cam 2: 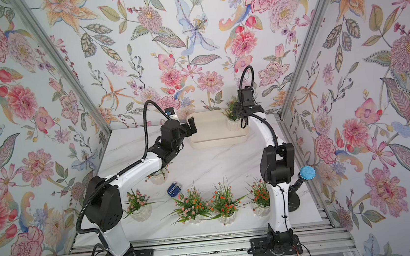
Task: Put the potted gypsophila into the storage box
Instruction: Place the baby's breath potted plant at the storage box, then pick up the baby's breath potted plant from the center of the board.
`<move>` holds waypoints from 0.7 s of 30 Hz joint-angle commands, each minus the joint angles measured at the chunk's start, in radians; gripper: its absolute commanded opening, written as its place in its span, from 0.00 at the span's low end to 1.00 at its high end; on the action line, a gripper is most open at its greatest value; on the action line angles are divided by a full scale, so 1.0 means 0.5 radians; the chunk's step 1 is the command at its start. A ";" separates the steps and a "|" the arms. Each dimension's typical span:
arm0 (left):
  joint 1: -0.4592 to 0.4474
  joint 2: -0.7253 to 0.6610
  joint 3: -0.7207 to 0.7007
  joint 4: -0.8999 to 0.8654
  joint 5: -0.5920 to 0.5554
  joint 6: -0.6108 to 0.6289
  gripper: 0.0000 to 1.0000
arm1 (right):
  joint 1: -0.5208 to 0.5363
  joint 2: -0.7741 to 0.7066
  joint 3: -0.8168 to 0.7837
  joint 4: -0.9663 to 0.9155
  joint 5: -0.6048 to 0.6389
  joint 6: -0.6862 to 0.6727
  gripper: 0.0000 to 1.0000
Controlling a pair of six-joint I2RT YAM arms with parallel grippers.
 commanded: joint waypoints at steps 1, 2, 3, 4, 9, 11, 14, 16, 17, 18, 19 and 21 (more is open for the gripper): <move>-0.022 -0.034 0.101 -0.110 0.062 -0.060 1.00 | 0.133 -0.317 -0.300 0.038 -0.113 0.038 0.55; -0.021 -0.026 0.123 -0.155 0.078 -0.114 1.00 | 0.172 -0.413 -0.437 0.072 -0.147 0.066 0.55; -0.023 -0.017 0.139 -0.187 0.117 -0.143 1.00 | 0.205 -0.490 -0.536 0.105 -0.163 0.098 0.55; -0.027 -0.005 0.166 -0.241 0.138 -0.176 1.00 | 0.238 -0.556 -0.630 0.125 -0.174 0.137 0.55; -0.040 -0.041 0.266 -0.474 0.133 -0.292 1.00 | 0.359 -0.767 -0.864 0.109 -0.259 0.270 0.55; -0.061 -0.098 0.205 -0.464 0.097 -0.339 1.00 | 0.409 -0.858 -0.955 0.100 -0.273 0.326 0.57; -0.101 -0.142 0.132 -0.408 0.088 -0.361 1.00 | 0.449 -0.950 -1.085 0.148 -0.310 0.394 0.64; -0.131 -0.176 0.058 -0.297 0.136 -0.364 1.00 | 0.461 -0.995 -1.119 0.155 -0.361 0.376 0.69; -0.146 -0.207 0.014 -0.248 0.136 -0.377 1.00 | 0.462 -1.031 -1.151 0.176 -0.393 0.374 0.72; -0.154 -0.231 -0.024 -0.217 0.108 -0.402 1.00 | 0.460 -1.071 -1.191 0.207 -0.404 0.375 0.77; -0.169 -0.276 -0.094 -0.165 0.060 -0.427 1.00 | 0.452 -1.118 -1.241 0.248 -0.428 0.375 0.83; -0.208 -0.354 -0.261 0.039 0.029 -0.422 1.00 | 0.429 -1.205 -1.304 0.266 -0.432 0.394 1.00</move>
